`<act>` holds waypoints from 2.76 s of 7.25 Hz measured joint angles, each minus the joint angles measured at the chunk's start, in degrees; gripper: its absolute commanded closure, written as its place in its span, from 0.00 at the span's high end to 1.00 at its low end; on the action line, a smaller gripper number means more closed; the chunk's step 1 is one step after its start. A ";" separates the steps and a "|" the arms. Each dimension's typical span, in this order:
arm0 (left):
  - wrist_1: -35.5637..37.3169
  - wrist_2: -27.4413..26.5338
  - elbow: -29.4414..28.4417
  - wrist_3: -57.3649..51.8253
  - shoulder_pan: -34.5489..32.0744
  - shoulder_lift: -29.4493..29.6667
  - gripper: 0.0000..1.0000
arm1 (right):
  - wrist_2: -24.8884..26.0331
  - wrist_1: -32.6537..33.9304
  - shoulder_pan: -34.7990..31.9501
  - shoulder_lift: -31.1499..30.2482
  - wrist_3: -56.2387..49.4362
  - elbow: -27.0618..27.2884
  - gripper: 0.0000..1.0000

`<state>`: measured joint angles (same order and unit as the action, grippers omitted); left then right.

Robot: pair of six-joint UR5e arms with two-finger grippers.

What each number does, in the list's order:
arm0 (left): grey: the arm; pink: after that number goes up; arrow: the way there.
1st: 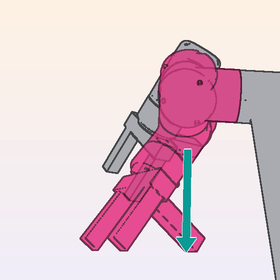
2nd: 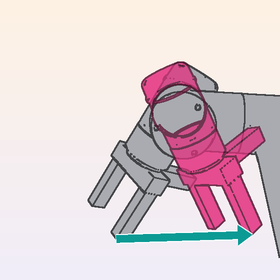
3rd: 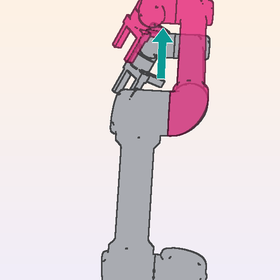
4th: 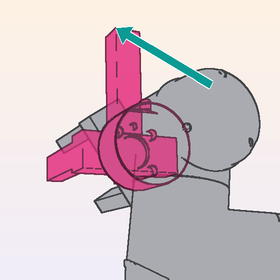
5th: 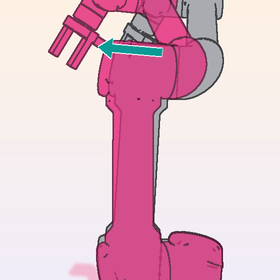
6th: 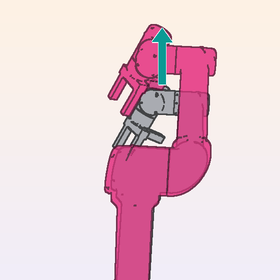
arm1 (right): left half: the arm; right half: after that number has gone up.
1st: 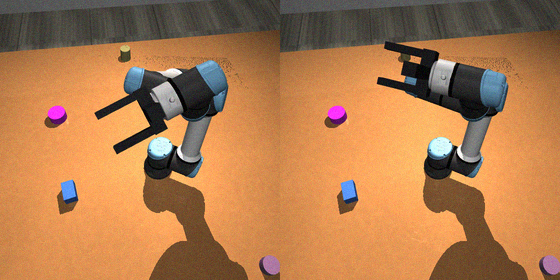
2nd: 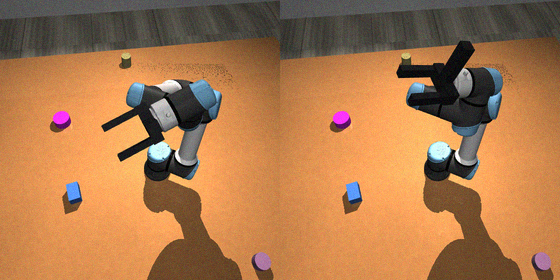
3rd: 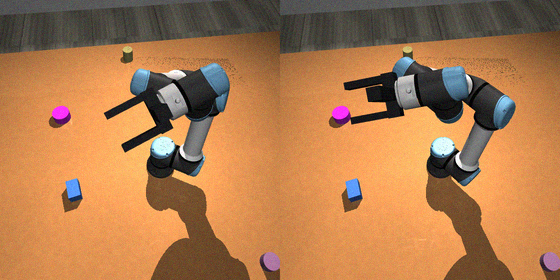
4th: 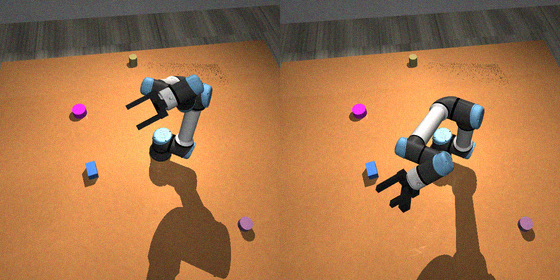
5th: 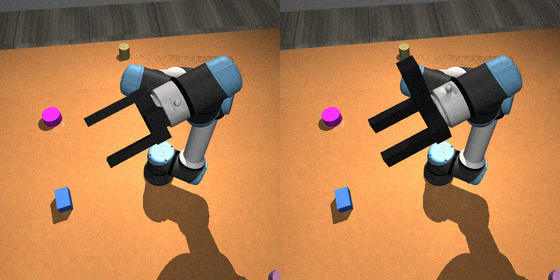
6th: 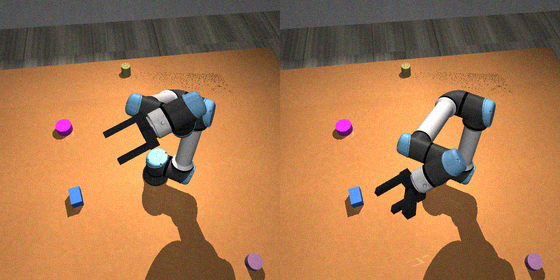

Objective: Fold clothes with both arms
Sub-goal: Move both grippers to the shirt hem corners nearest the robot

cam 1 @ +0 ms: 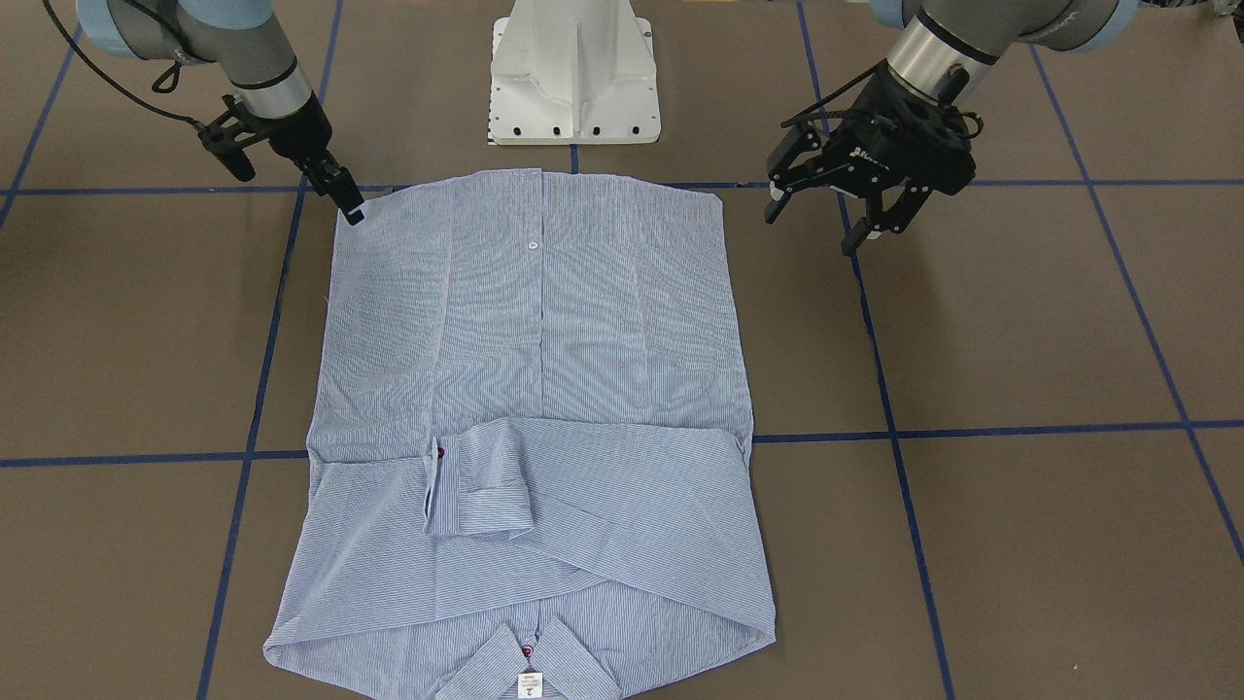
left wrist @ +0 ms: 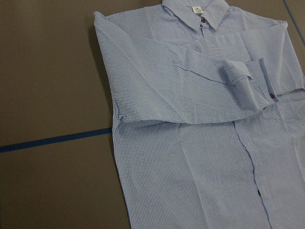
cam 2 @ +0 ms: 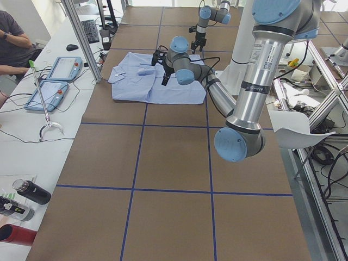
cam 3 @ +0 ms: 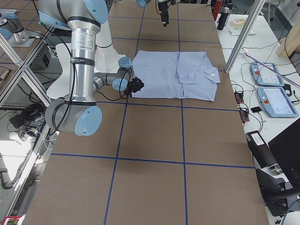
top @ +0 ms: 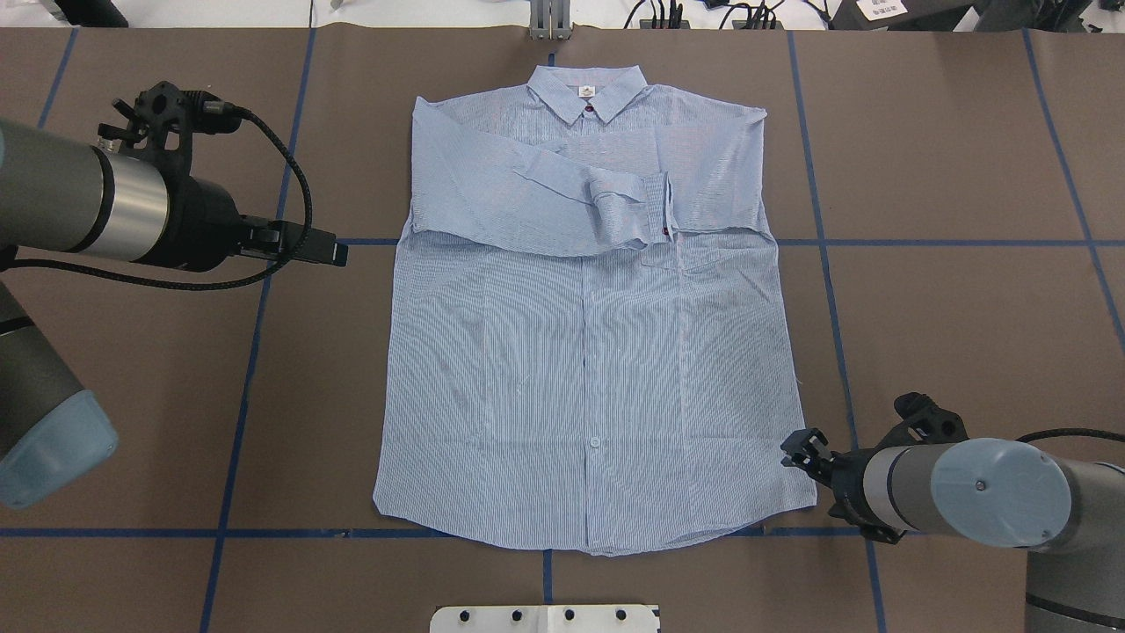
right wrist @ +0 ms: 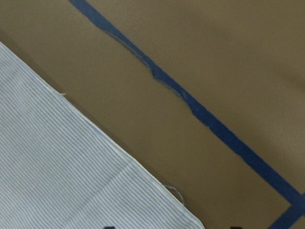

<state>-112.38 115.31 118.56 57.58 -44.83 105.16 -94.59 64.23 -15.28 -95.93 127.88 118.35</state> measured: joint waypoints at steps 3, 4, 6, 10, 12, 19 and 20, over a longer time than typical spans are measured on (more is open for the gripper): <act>-0.19 0.00 0.00 0.93 0.03 0.01 0.98 | -0.35 1.44 0.18 1.21 0.01 -0.68 0.67; -0.27 0.00 0.00 1.11 0.01 -0.01 0.98 | -0.87 1.51 0.25 1.17 0.00 -0.67 0.66; -0.31 0.00 0.00 1.27 0.01 -0.04 0.98 | -1.39 2.31 0.40 0.97 0.00 -0.62 0.62; -0.30 0.00 0.33 1.33 0.00 -0.18 0.98 | -1.62 3.57 0.54 1.08 0.02 -0.57 0.09; -0.30 0.06 0.86 1.35 -0.04 -0.50 0.98 | -1.99 4.72 0.57 1.30 0.06 -0.40 0.00; -0.97 -0.02 2.87 22.39 7.63 -3.63 0.99 | -4.87 5.20 -0.02 0.26 0.00 3.79 0.00; -1.45 -2.29 3.41 27.25 12.44 -4.80 0.98 | -5.26 5.20 -0.04 0.21 0.00 4.41 0.00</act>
<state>-113.83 113.02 121.97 84.83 -32.39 100.37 -99.85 69.43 -15.32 -95.73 127.88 122.76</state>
